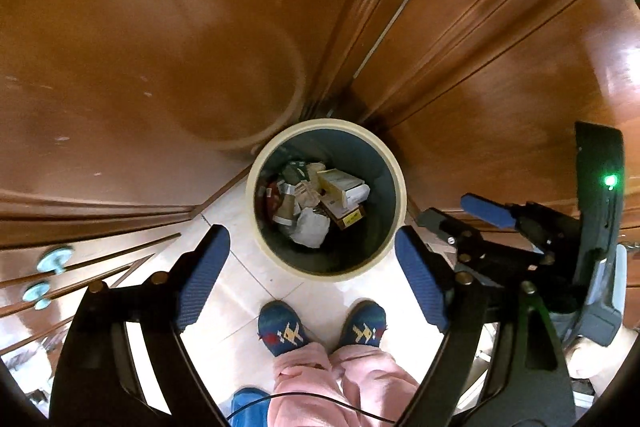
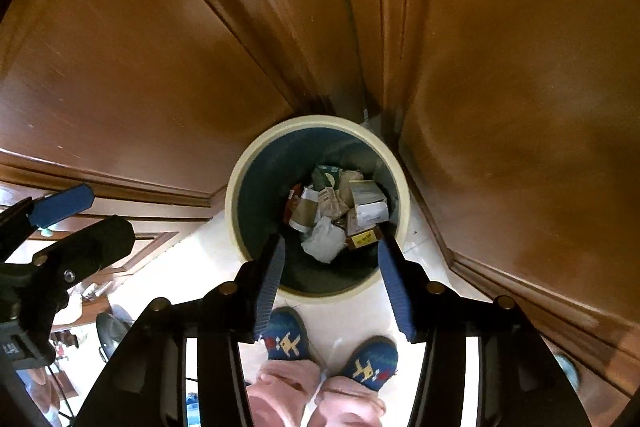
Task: Collect trash
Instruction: 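Carry tissue and paper cup down over the floor bin and open both tools, then raise both open tools back to the trash on the counter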
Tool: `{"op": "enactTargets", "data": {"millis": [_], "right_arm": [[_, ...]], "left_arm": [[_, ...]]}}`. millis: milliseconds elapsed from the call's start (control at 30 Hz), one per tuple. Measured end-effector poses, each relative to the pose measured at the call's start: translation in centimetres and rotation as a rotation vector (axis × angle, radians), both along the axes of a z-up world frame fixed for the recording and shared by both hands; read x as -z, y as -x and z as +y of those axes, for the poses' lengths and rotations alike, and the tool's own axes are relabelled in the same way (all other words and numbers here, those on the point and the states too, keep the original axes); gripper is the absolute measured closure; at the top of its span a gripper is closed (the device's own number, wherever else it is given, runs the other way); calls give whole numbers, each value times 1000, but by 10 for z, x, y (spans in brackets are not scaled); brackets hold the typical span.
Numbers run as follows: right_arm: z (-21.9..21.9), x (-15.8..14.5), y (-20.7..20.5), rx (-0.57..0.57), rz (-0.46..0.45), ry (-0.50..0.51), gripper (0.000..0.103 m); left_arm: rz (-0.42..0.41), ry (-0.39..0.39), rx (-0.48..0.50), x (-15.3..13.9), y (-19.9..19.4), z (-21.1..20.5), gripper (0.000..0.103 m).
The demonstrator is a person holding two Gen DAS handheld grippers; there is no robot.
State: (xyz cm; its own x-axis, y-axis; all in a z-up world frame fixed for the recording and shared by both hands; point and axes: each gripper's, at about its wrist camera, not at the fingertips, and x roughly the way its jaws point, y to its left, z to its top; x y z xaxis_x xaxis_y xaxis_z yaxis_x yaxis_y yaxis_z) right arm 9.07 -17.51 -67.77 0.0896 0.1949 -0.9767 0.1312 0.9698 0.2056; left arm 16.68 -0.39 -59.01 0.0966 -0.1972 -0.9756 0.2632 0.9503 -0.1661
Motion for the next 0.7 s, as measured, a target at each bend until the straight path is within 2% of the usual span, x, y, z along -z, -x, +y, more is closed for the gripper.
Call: {"op": "enactTargets", "data": {"millis": [267,600,700], "right_arm": [[-8,-78,8,19,-34,-11,54],[-9,-211,30,-31,-98,-24,54],[-9,-254,37,-54,-129,-23,54]], "left_arm": [[-42,10,-9,-78,16,4,20],[-145,54,-19,-220,46,0,20],[-204,47,-20,-265,56,-1,20]]}}
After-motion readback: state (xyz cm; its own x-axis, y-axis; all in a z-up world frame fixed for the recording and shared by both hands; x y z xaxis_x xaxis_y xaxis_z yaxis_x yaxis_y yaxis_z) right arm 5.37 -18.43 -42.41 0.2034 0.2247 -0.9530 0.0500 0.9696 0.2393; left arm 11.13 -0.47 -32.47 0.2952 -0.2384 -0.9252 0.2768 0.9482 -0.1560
